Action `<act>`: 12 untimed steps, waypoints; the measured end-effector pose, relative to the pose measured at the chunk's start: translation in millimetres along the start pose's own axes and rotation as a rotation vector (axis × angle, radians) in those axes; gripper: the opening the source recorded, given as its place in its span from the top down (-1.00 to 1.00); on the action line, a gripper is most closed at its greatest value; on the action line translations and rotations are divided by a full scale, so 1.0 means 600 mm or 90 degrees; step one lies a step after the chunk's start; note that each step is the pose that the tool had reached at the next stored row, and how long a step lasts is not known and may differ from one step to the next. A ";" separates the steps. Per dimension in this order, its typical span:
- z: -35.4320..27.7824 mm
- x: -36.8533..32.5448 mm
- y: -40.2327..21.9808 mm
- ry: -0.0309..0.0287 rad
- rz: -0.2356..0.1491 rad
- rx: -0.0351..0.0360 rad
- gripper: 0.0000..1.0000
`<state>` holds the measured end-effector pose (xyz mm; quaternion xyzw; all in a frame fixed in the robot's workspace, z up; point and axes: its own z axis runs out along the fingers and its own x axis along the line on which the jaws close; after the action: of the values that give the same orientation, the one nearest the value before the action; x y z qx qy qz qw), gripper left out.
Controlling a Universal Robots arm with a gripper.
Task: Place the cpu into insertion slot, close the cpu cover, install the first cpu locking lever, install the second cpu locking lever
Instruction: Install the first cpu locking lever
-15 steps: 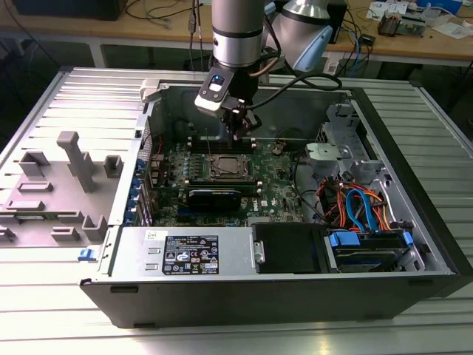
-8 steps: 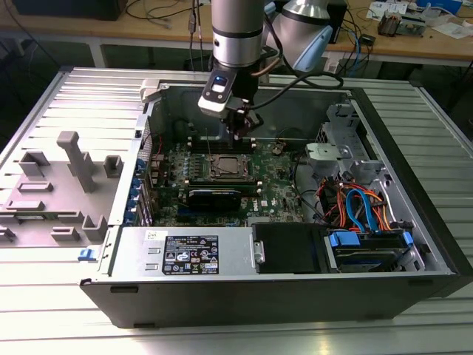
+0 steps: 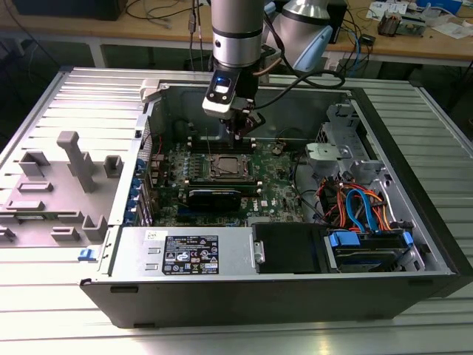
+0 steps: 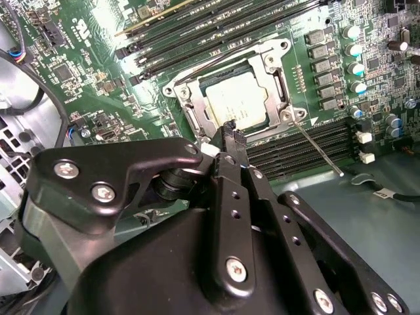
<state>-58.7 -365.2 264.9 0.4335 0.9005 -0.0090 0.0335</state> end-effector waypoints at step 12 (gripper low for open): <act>0.000 0.000 0.000 0.0001 -0.010 -0.0007 0.79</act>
<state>-58.7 -365.3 264.9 0.4263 0.9039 -0.0088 0.0336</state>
